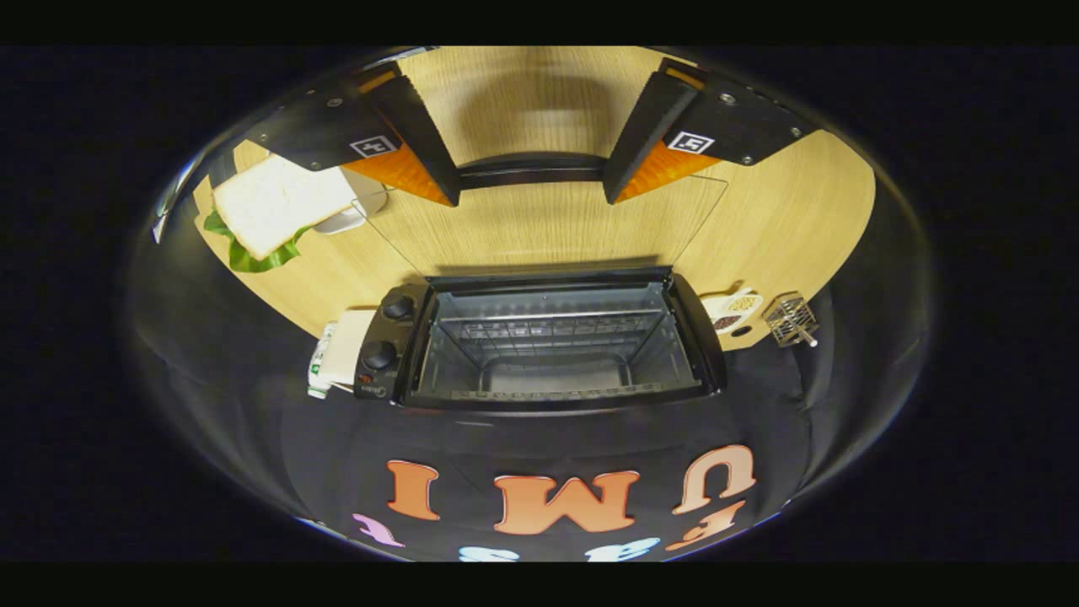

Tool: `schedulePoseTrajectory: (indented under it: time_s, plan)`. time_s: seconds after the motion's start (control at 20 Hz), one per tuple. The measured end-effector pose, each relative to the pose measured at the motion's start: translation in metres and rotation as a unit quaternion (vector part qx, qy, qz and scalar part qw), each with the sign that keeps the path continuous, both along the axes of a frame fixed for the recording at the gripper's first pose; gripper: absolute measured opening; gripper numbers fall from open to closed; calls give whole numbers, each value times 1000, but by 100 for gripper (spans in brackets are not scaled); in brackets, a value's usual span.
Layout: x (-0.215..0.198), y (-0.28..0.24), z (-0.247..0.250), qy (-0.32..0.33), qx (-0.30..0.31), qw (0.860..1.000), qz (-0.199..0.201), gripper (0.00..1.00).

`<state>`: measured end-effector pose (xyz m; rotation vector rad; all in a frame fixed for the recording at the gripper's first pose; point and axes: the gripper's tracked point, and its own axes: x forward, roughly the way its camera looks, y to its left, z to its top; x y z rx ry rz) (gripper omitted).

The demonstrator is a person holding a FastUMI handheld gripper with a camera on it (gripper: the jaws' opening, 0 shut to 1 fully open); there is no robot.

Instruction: Open the toaster oven, put the food inside, and close the toaster oven door.

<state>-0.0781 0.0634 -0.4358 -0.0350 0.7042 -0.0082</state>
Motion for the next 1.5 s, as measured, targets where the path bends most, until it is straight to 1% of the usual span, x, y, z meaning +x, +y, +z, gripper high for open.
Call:
schedulePoseTrajectory:
  time_s: [0.1, 0.2, 0.25, 0.8, 0.95, 1.15, 1.25, 1.5]
  plan:
    - [-5, 2, -11, 18, 16, 1000, -10, 100]
    - [-5, -3, -16, 19, 37, 999, -31, 100]
    - [-5, -5, -17, 21, 40, 998, -33, 100]
    - [-5, -6, -21, 21, 22, 999, -24, 100]
    - [-4, -5, -9, 22, 11, 1000, -16, 100]
    - [2, -19, 35, -15, -6, 1000, 2, 100]
    - [5, -36, 56, -24, -11, 1000, 10, 100]
    - [7, -96, 103, -39, -25, 999, 11, 100]
